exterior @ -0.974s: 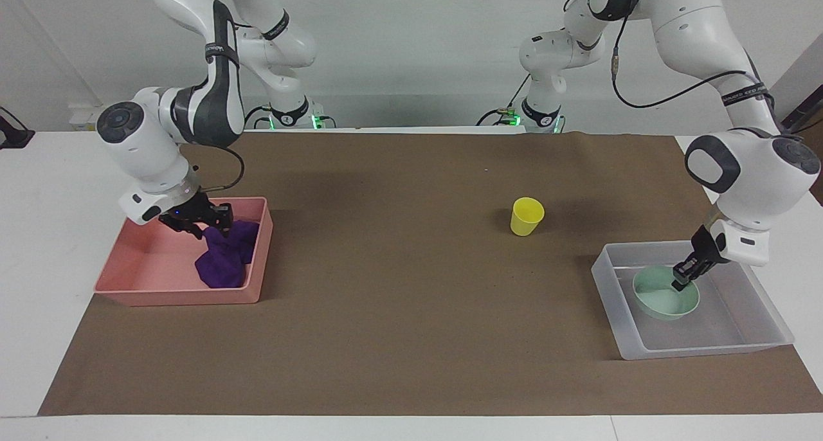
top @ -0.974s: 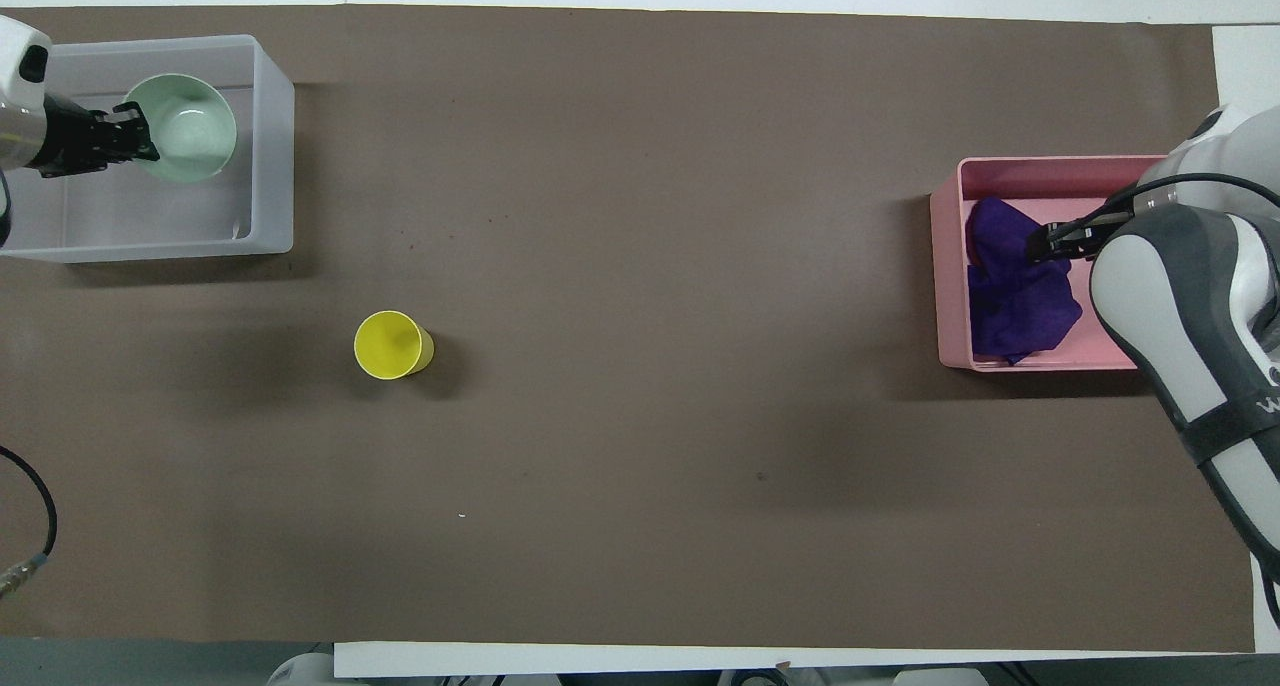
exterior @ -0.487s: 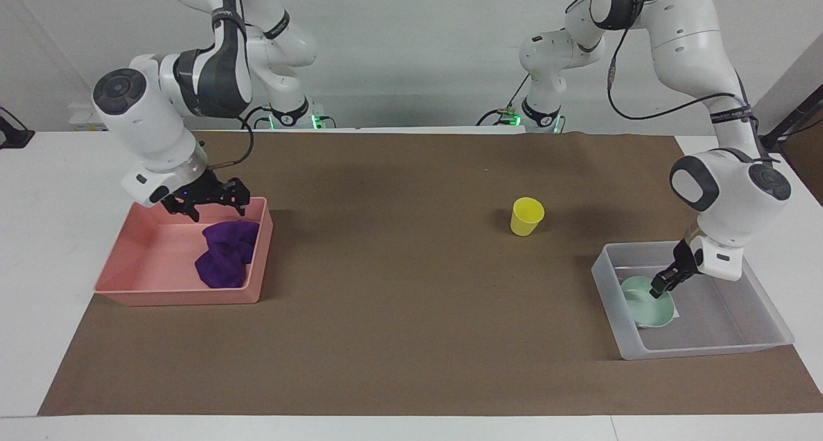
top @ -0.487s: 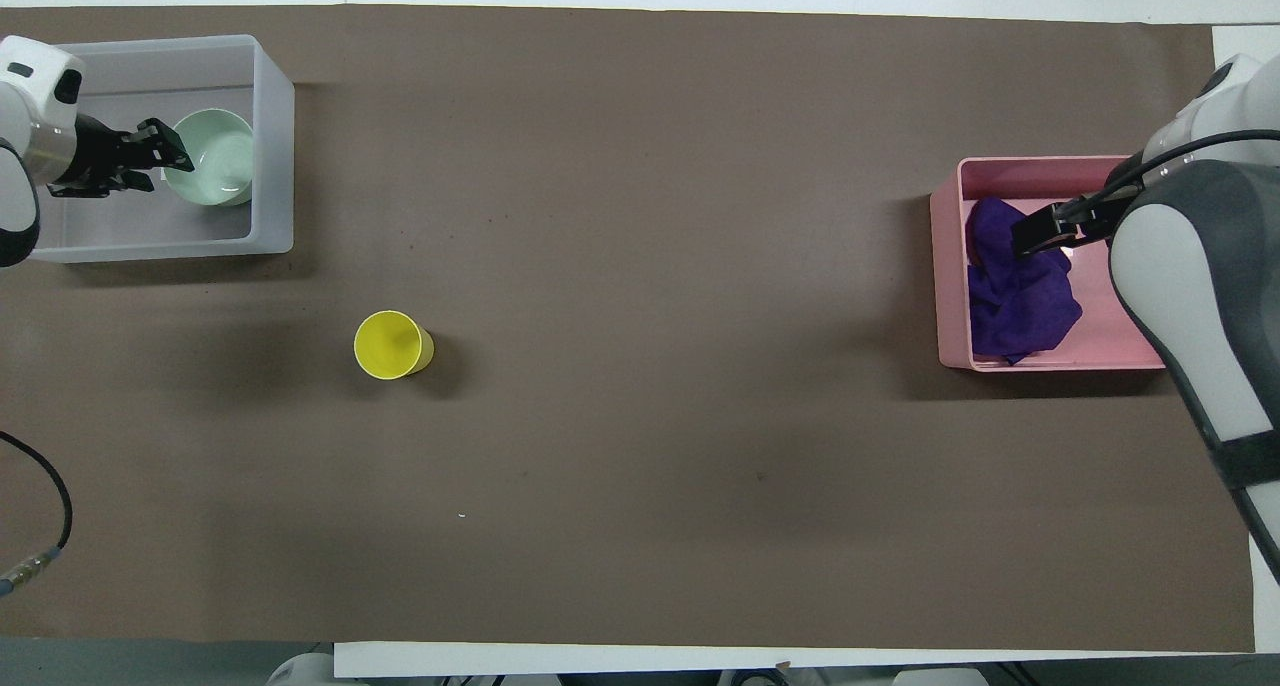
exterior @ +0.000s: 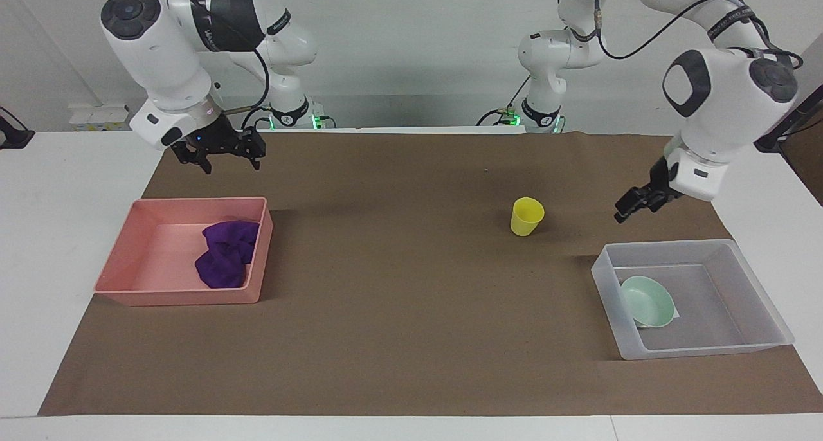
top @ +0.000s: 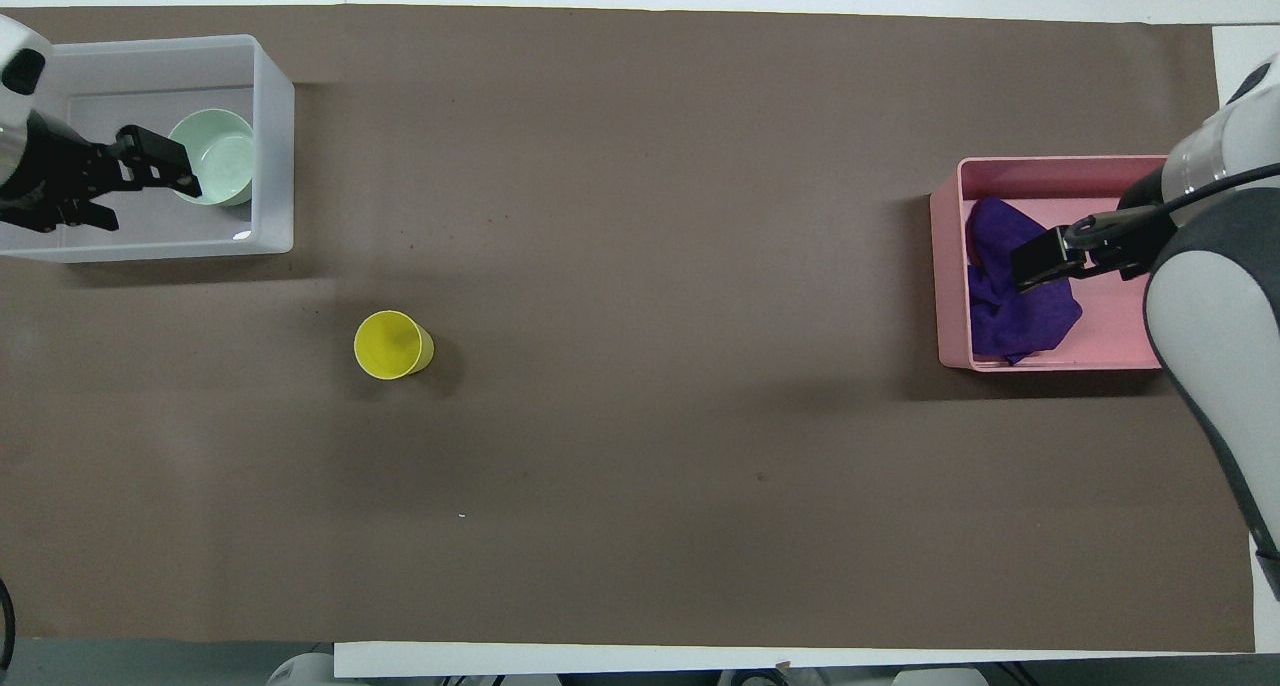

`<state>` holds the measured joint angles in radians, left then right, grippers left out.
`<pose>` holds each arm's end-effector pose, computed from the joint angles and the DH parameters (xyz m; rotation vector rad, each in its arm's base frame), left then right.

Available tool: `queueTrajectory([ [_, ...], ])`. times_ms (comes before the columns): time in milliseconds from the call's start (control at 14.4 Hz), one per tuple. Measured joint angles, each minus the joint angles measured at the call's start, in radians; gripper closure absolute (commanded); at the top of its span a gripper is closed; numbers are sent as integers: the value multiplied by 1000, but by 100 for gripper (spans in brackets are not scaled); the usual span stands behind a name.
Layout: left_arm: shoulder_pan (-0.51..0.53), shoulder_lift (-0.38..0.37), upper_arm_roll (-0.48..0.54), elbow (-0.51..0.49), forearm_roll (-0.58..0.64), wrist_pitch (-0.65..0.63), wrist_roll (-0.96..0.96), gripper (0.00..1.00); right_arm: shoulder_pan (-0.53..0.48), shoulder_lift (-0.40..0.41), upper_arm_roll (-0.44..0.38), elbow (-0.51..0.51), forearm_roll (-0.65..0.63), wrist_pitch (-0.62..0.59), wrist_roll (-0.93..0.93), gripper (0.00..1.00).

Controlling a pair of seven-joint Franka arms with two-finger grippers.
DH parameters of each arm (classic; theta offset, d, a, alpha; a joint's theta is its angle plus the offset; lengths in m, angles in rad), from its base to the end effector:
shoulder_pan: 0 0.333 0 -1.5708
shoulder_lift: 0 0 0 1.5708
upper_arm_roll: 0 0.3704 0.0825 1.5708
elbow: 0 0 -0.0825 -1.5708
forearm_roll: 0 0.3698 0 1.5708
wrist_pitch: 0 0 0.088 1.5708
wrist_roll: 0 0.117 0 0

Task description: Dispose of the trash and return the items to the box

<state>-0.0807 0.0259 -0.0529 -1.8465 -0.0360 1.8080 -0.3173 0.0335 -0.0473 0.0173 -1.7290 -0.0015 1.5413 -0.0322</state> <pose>0.5447 -0.0763 0.5477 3.1043 0.3009 -0.1105 0.5117 0.0261 0.6198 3.1276 0.1298 -0.2201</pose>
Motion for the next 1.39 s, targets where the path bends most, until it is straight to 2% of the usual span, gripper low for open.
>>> queueTrajectory([
  [70, -44, -45, -1, -95, 20, 23, -47, 4, -1, -11, -1, 1, 0, -25, 0, 1],
  [209, -107, -122, -6, -306, 33, 148, -136, 4, -2, -33, -6, 3, 0, -63, 0, 1],
  [348, -150, -171, -8, -466, 33, 267, -163, 4, -3, -57, -9, 3, 0, -91, 0, 0],
  [626, -209, -186, -9, -582, 34, 404, -211, 6, -4, -75, -11, 1, 0, -103, 0, 0],
  [696, -221, -184, -9, -599, 34, 438, -231, 27, -5, -75, -11, -1, 0, -104, 0, 0],
  [765, -228, -180, -9, -611, 34, 459, -242, 67, -5, -75, -12, -1, 0, -104, 0, 0],
  [835, -230, -174, -9, -617, 34, 476, -250, 88, -5, -75, -12, -1, 0, -104, 0, 0],
  [904, -230, -168, -8, -620, 34, 487, -252, 100, -5, -75, -12, -1, 0, -104, 0, 0],
  [1391, -231, -154, -8, -588, 32, 536, -256, 100, -5, -75, -12, -1, 0, -104, 0, 0],
])
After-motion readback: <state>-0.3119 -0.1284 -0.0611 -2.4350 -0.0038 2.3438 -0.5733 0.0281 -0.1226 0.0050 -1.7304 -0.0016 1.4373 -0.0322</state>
